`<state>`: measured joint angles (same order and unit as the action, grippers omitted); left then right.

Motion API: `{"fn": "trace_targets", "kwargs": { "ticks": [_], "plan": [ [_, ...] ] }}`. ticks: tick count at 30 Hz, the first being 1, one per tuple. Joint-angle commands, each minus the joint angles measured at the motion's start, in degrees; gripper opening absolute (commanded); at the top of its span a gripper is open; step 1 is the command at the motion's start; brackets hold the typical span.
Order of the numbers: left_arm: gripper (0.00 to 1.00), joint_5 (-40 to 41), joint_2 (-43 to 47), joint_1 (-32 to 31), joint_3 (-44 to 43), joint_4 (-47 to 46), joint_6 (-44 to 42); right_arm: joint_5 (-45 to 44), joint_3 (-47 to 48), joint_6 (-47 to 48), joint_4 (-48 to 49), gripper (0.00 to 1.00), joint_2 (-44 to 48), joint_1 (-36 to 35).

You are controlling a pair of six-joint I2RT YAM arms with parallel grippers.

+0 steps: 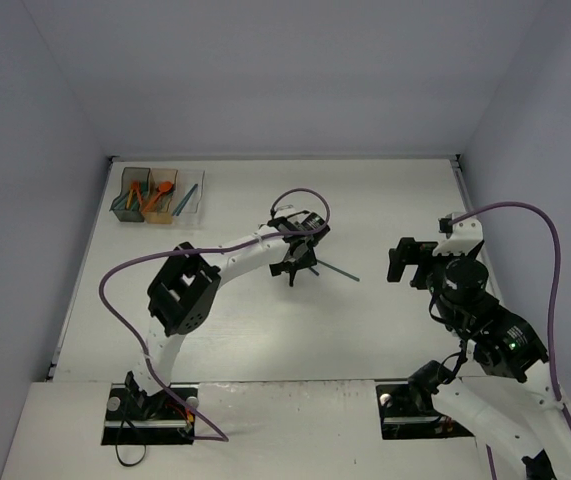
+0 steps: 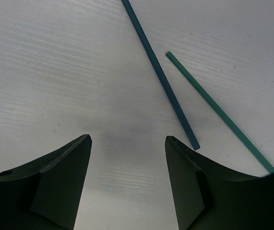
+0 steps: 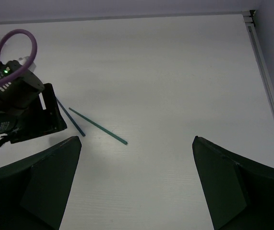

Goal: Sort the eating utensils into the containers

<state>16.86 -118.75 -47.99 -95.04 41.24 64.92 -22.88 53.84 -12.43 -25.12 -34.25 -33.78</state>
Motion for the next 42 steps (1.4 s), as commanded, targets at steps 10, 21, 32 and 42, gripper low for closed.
{"fn": "trace_targets", "kwargs": {
  "ticks": [10, 21, 32, 42],
  "plan": [
    [0.61, 4.8, -3.1, -2.8, -7.0, -1.4, 10.0, 1.5, 0.4, 2.2, 2.9, 1.0, 2.0, 0.2],
    [0.61, 3.8, -6.7, -3.1, -7.1, -0.9, 12.8, 1.8, 0.1, 2.8, 2.8, 1.0, 3.6, 0.2],
    [0.56, 1.8, -7.1, -2.3, -4.7, 0.7, 11.4, 1.0, -0.4, 2.7, 2.9, 1.0, 5.0, 0.2],
    [0.32, -0.7, -3.6, -0.2, 1.1, 4.6, 8.5, 1.1, -0.2, 2.2, 2.9, 1.0, 4.5, 0.2]
  ]
}}
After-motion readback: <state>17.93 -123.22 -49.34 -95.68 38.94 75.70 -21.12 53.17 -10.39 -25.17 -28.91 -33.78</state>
